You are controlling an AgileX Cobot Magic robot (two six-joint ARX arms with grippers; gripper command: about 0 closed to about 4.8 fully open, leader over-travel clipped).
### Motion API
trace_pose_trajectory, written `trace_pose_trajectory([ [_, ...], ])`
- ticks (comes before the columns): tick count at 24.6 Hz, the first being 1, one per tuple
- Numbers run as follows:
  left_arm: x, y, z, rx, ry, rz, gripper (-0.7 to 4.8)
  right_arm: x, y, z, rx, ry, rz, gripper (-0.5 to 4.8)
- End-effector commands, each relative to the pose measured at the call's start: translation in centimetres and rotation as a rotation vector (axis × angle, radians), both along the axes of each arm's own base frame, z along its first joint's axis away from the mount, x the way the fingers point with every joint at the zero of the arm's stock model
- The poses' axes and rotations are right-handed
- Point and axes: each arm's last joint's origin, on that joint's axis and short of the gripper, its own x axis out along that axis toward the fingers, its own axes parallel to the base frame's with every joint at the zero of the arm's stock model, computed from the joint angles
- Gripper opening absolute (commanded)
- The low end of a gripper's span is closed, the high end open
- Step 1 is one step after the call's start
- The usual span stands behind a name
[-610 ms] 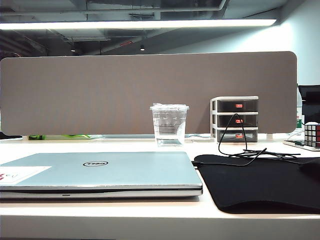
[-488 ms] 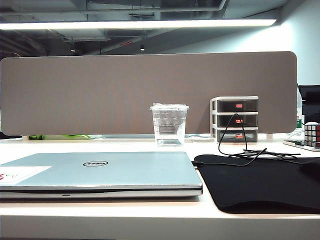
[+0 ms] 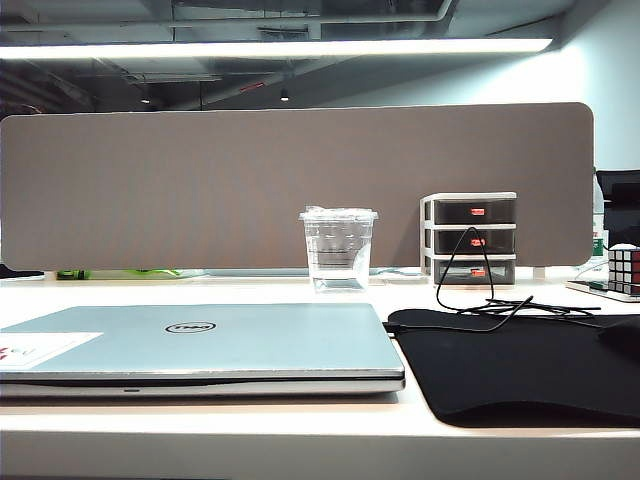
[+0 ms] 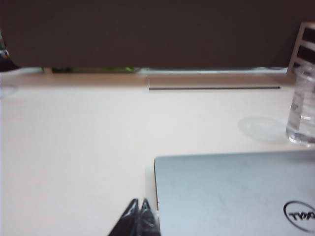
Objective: Pick up the coffee cup and place it over the laptop.
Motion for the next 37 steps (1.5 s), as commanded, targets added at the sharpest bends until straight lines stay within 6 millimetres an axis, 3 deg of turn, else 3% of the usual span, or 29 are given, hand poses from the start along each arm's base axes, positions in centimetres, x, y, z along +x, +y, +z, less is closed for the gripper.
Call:
trace_pose_trajectory([
  [1,0.0,-0.2,0.6,-0.076,-0.049,-0.057,-0.05,0.0,0.0,-0.1,0.003,-0.005,0.002,-0.06],
  [4,-0.1,-0.6,0.9,-0.237,-0.047,-0.209,-0.05,0.0,0.0,-0.1,0.003,-0.005,0.003,-0.06],
  [12,-0.4,-1.0,1.9,-0.427,-0.059,-0.405,-0.05,0.0,0.3,0.0,0.010,-0.008,0.097,-0.06],
  [15,-0.5,-1.1,1.8,-0.482,-0.034,-0.420,-0.01,0.0,0.5,-0.1,0.175,0.009,0.174,-0.06],
  [18,-0.4,-1.1,1.9,-0.465,-0.041,-0.414,1.32,0.0,0.6,-0.3,0.211,0.036,0.226,-0.06],
  [20,-0.4,-1.1,1.6,-0.460,-0.020,-0.414,1.90,0.0,0.7,-0.3,0.211,0.044,0.243,-0.05],
  [24,-0.5,-1.2,1.8,-0.444,-0.012,-0.481,1.93,-0.1,0.9,-0.8,0.221,0.104,0.298,-0.06],
  [26,-0.7,-1.3,2.4,-0.440,-0.013,-0.490,1.92,-0.1,1.0,-1.2,0.226,0.146,0.338,-0.06],
  [32,-2.2,-1.2,7.9,-0.301,-0.145,-0.457,1.79,-0.2,1.1,-1.3,0.229,0.162,0.366,-0.06],
  [37,0.0,-1.2,9.3,-0.310,-0.036,-0.448,1.85,-0.2,1.1,-1.3,0.228,0.155,0.368,-0.06],
])
